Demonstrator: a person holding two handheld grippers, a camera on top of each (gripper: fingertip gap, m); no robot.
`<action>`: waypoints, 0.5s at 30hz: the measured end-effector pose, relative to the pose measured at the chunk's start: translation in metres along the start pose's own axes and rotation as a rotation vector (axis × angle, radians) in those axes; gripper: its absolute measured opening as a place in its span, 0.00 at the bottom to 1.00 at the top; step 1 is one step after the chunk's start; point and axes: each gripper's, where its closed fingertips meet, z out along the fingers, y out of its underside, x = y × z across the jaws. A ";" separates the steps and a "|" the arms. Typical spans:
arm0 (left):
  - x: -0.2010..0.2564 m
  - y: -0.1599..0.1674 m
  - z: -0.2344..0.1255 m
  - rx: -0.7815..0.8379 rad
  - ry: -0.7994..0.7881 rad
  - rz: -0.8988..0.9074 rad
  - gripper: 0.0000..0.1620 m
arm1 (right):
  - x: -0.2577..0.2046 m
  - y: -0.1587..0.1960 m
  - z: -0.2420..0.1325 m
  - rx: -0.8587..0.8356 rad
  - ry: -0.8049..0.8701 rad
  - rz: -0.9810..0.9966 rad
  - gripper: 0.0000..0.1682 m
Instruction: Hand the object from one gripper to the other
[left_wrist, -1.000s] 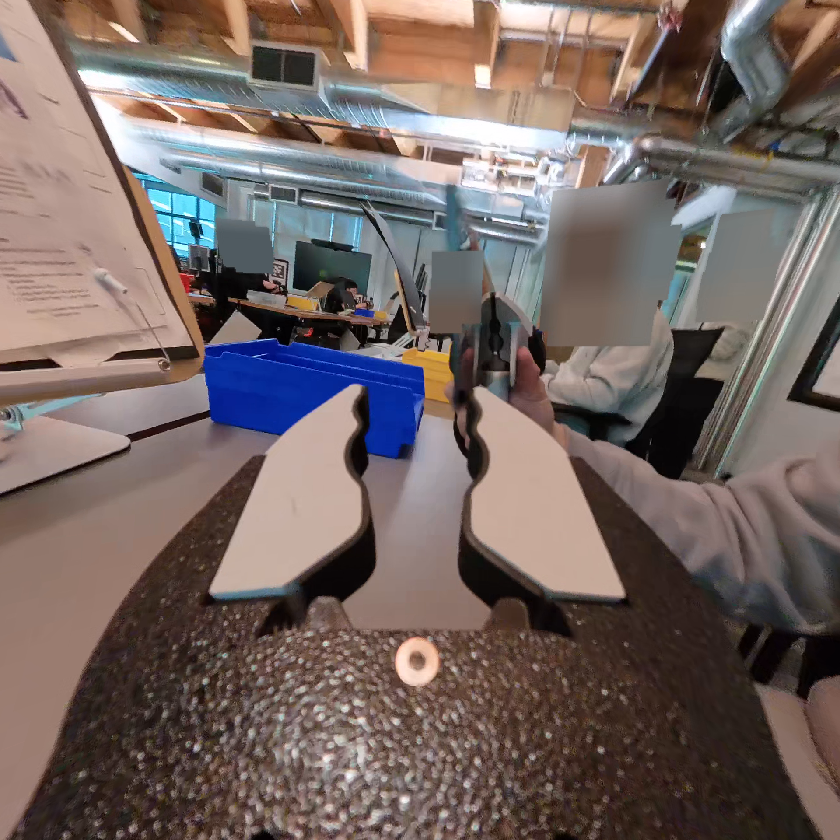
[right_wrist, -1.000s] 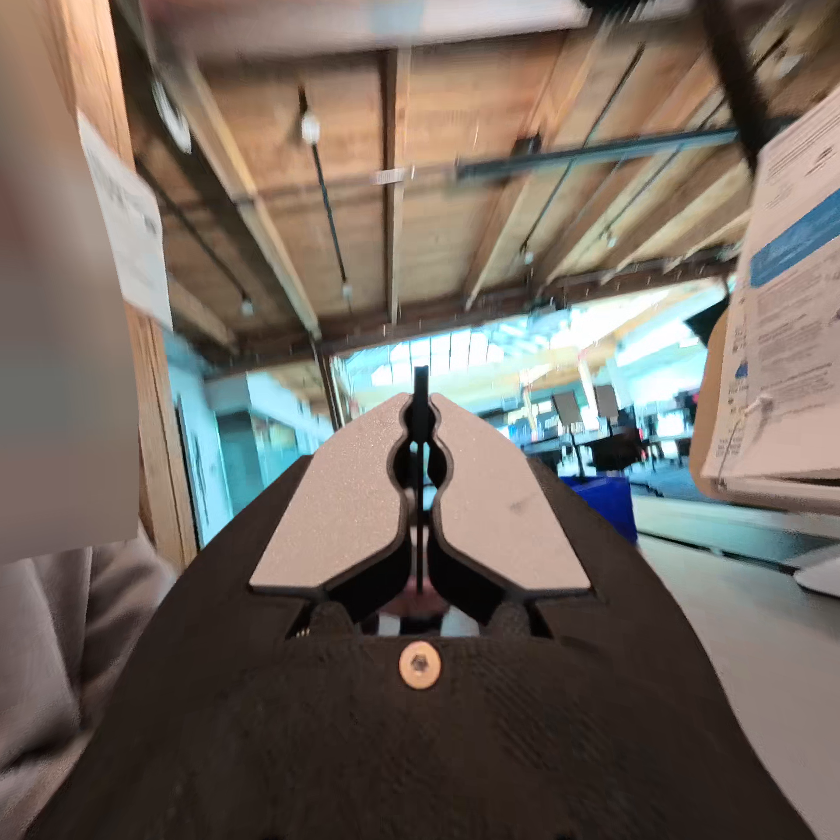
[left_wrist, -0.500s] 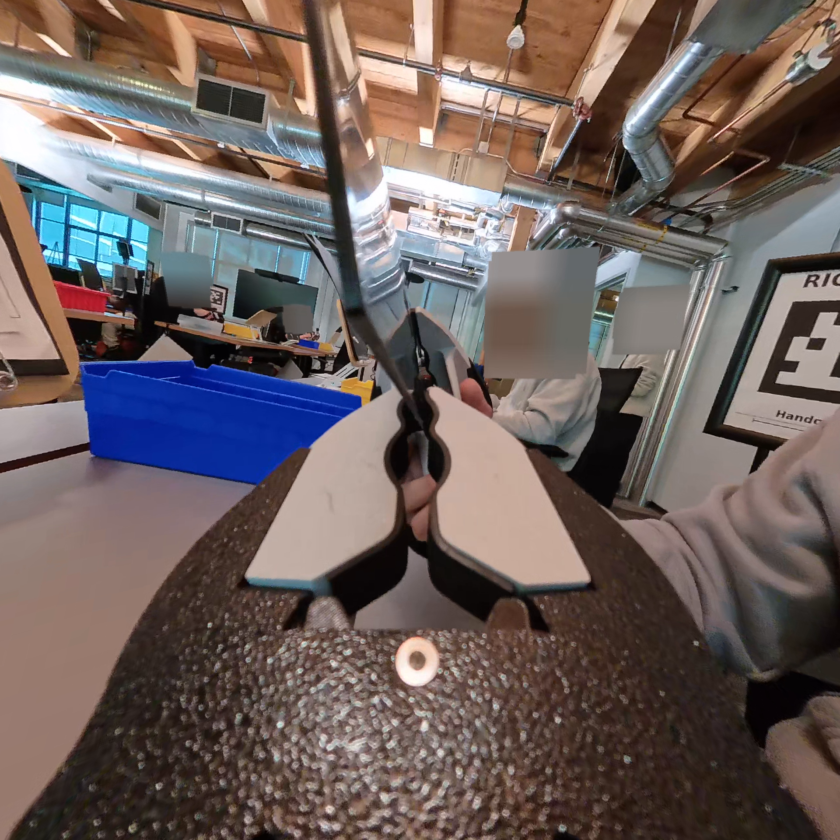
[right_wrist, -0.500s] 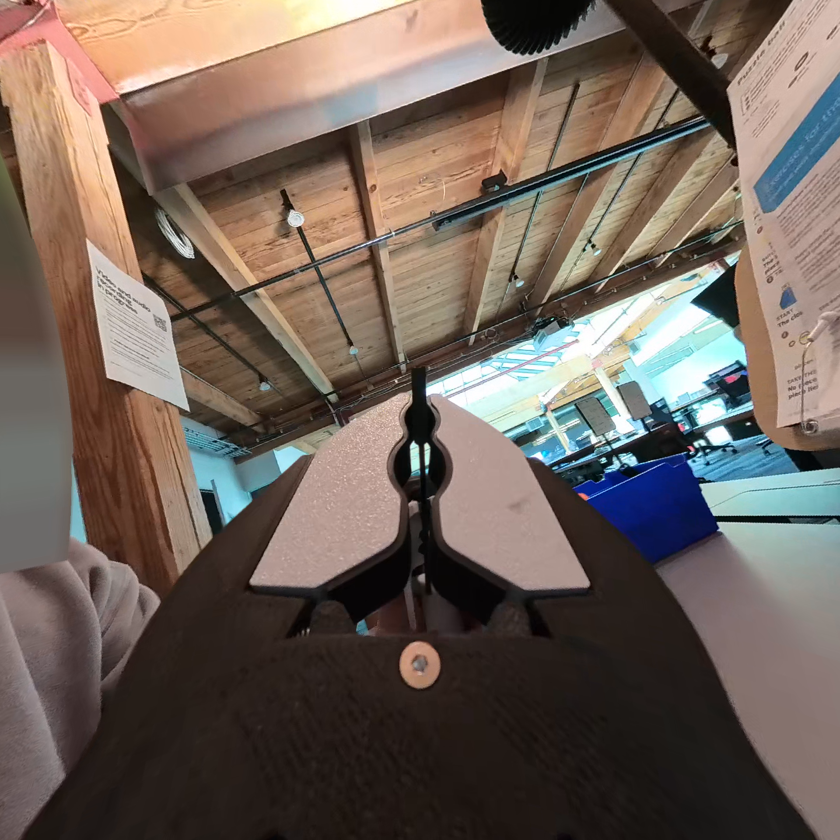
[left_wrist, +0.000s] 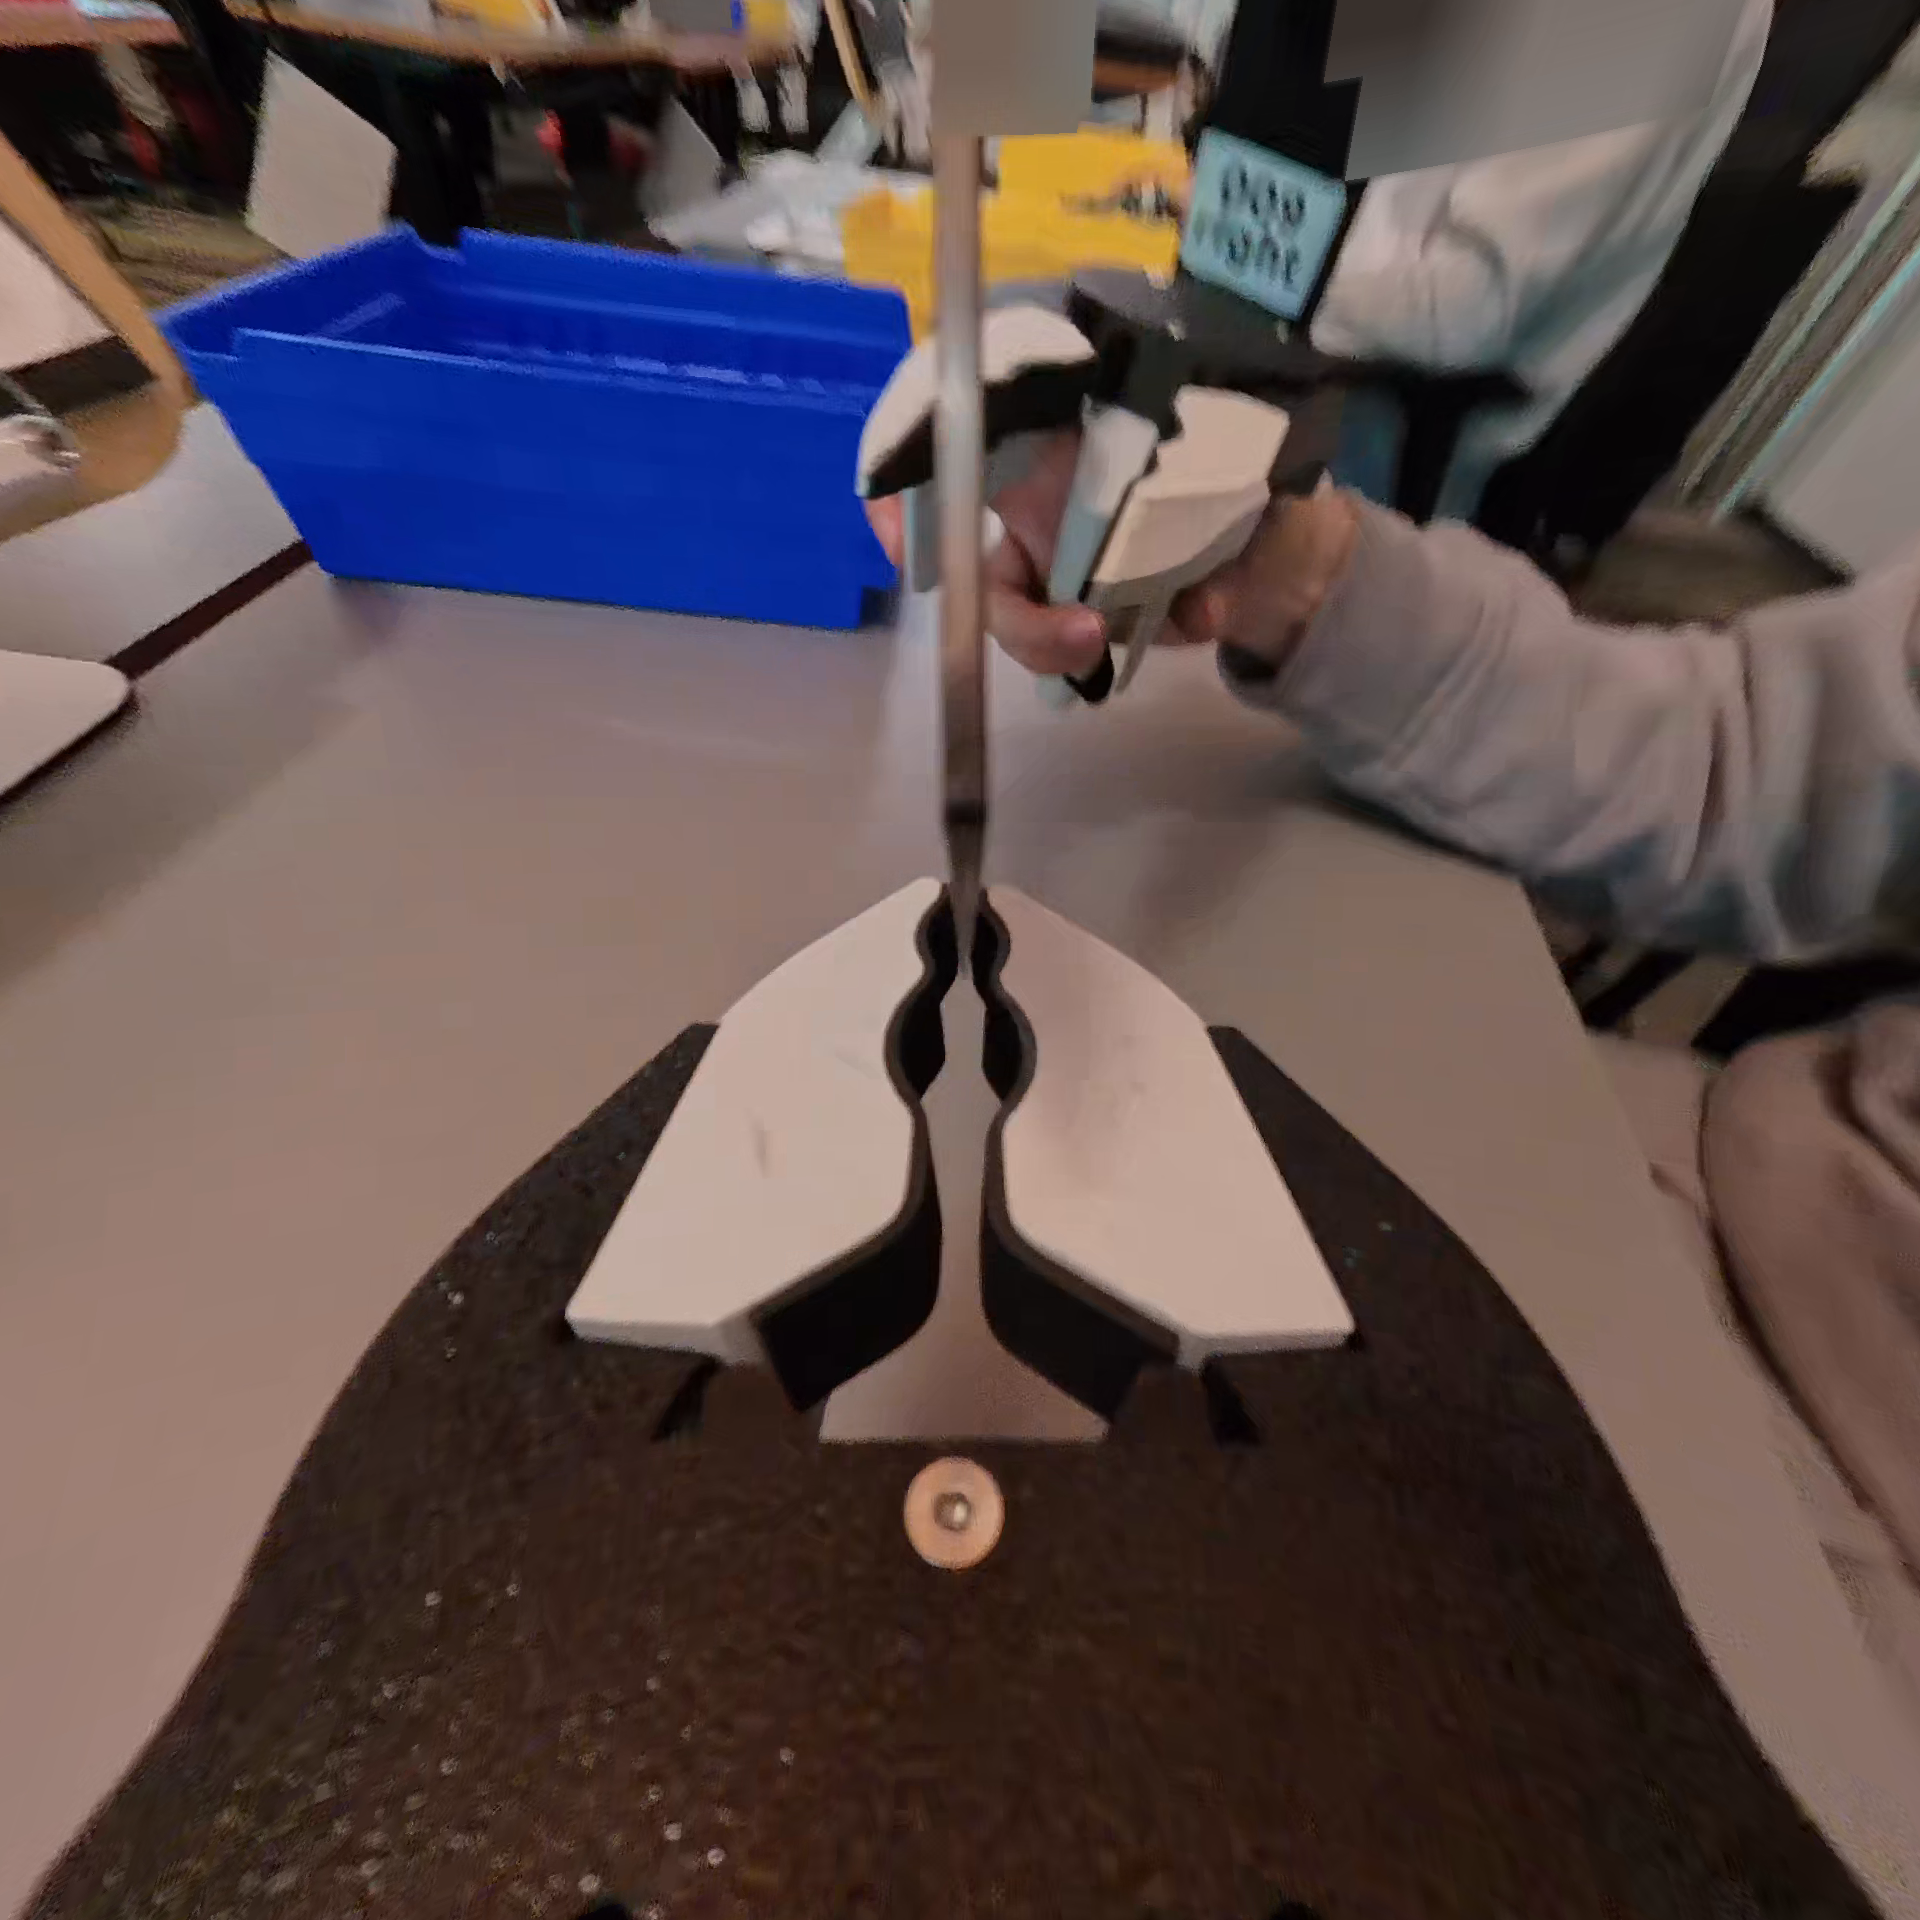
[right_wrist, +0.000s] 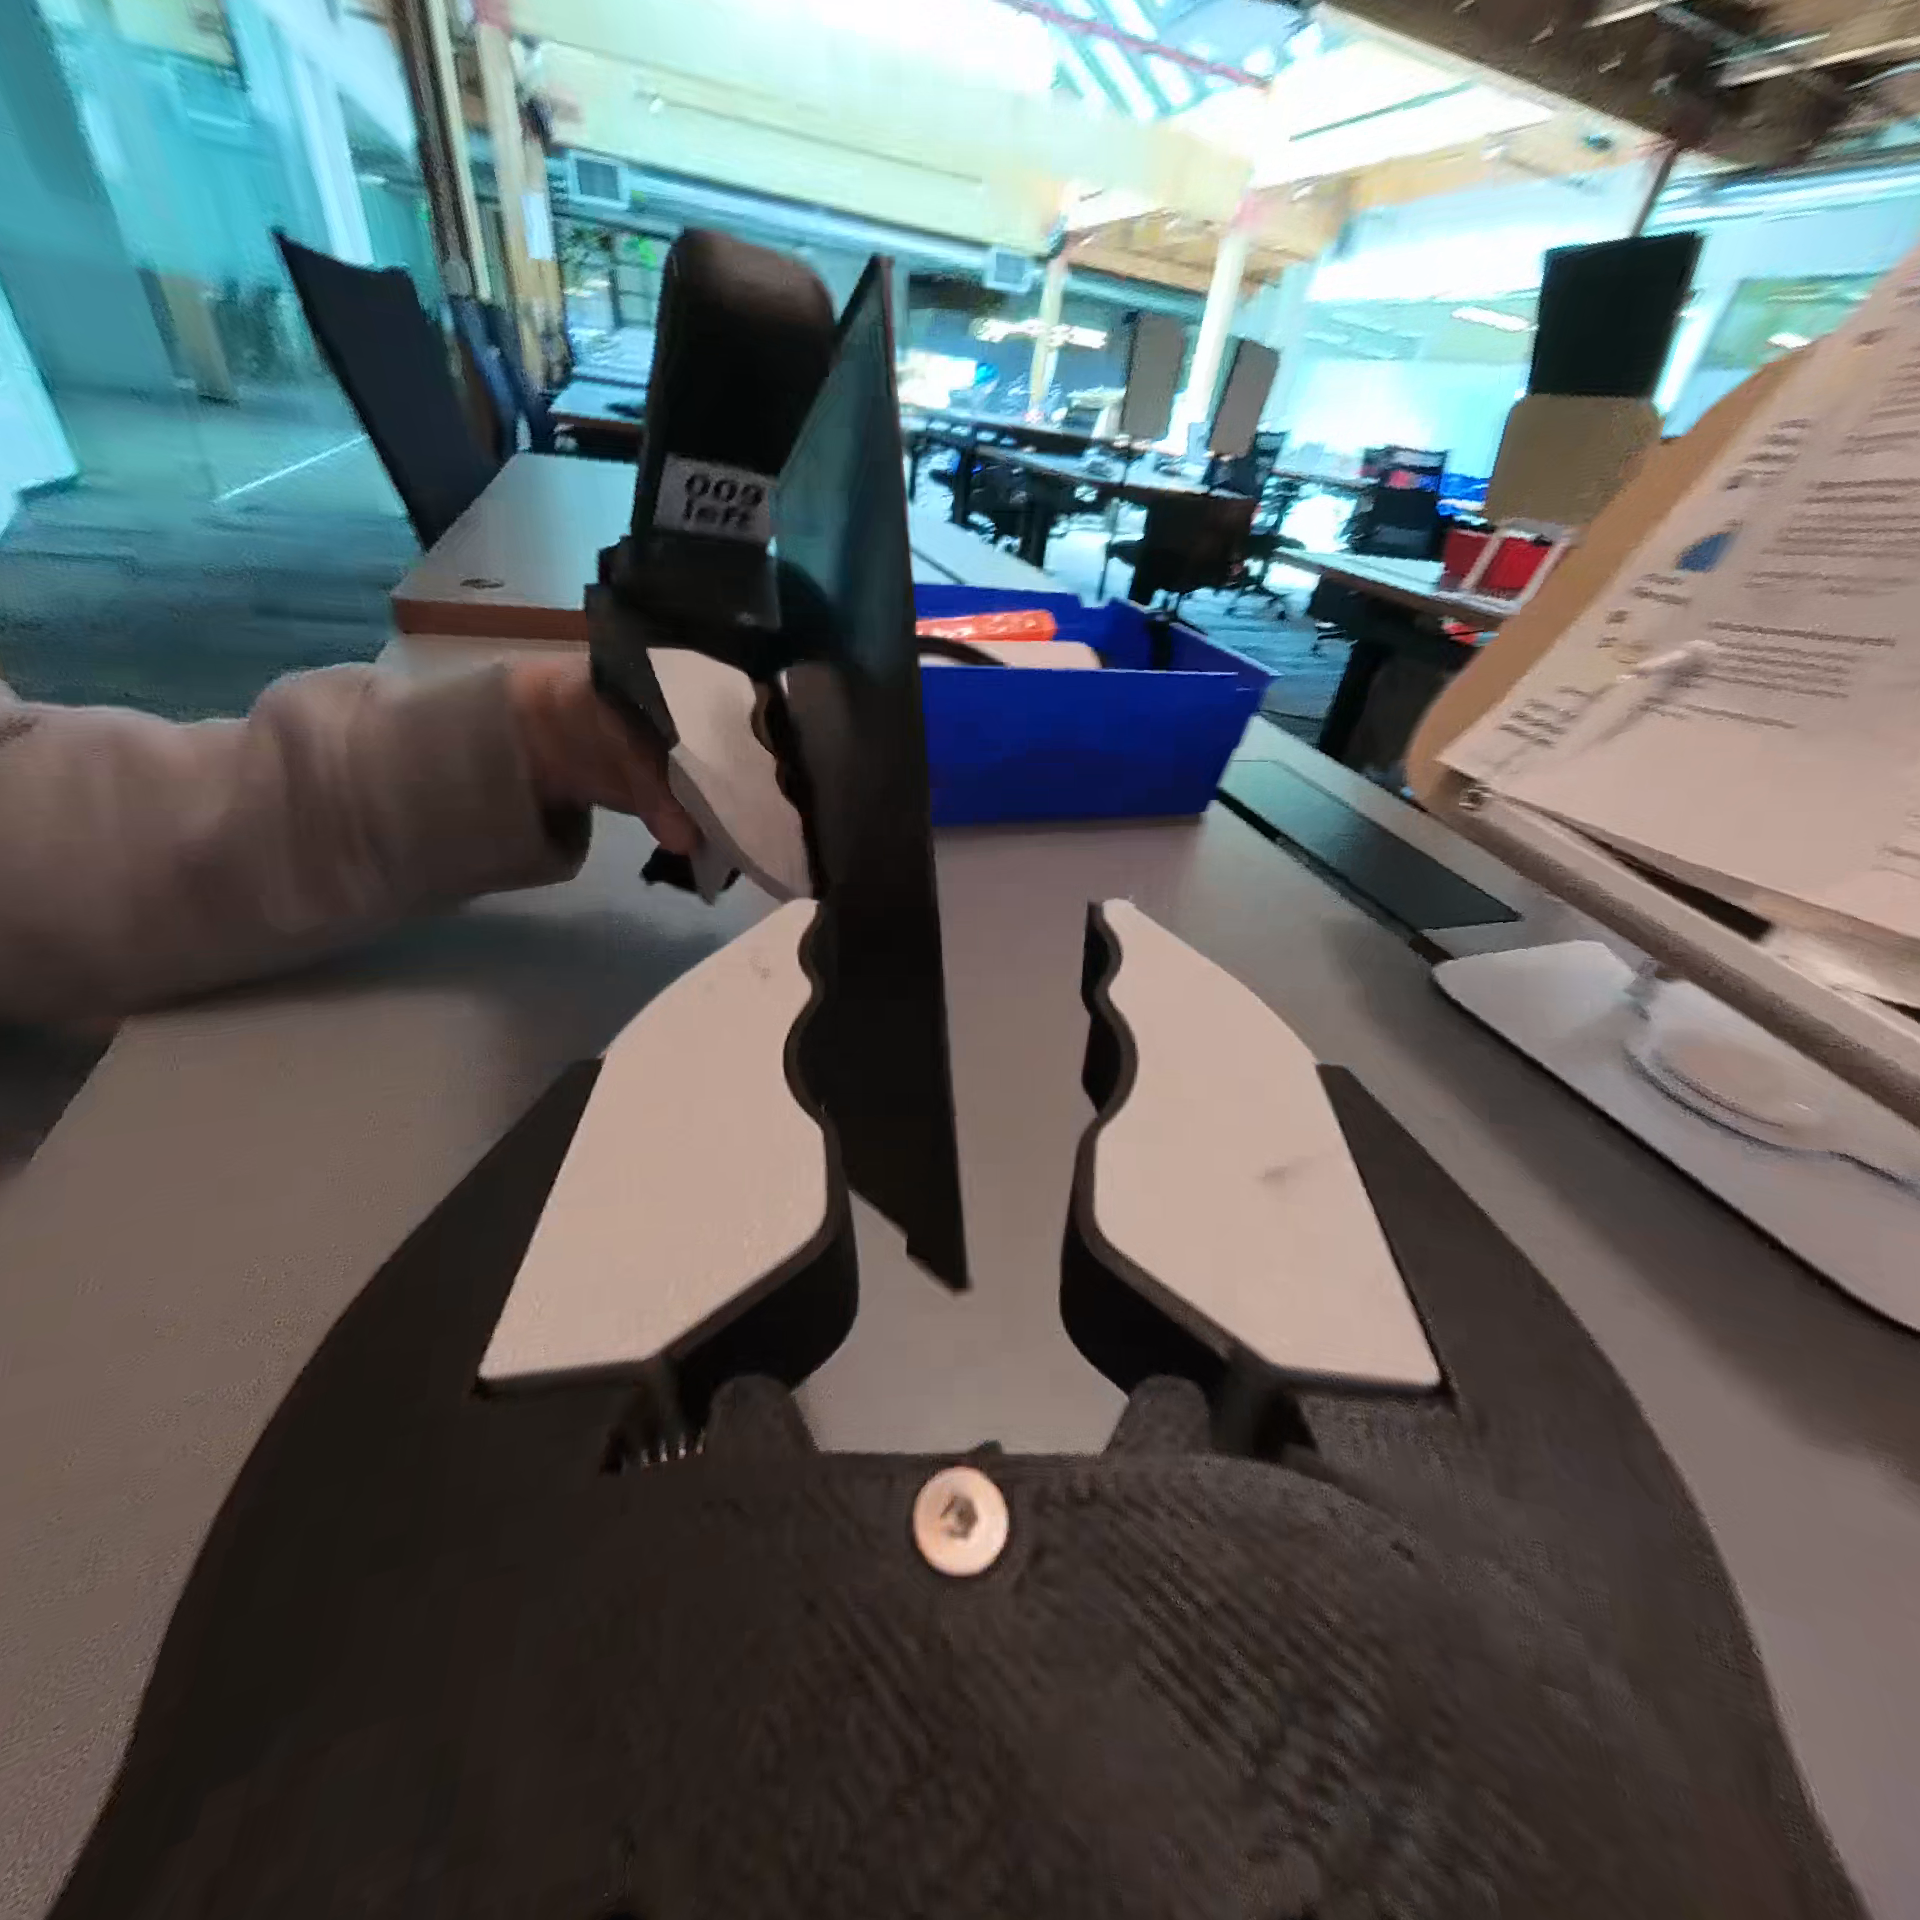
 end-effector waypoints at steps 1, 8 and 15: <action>0.005 0.005 0.002 -0.047 0.008 0.033 0.01 | -0.006 0.000 0.005 -0.003 -0.026 0.005 0.27; 0.017 0.013 0.013 -0.131 0.032 0.128 0.01 | -0.036 0.012 0.018 -0.070 -0.194 0.007 0.04; 0.005 -0.031 0.002 0.250 -0.088 0.173 0.12 | -0.028 -0.025 0.009 0.102 -0.175 0.105 0.01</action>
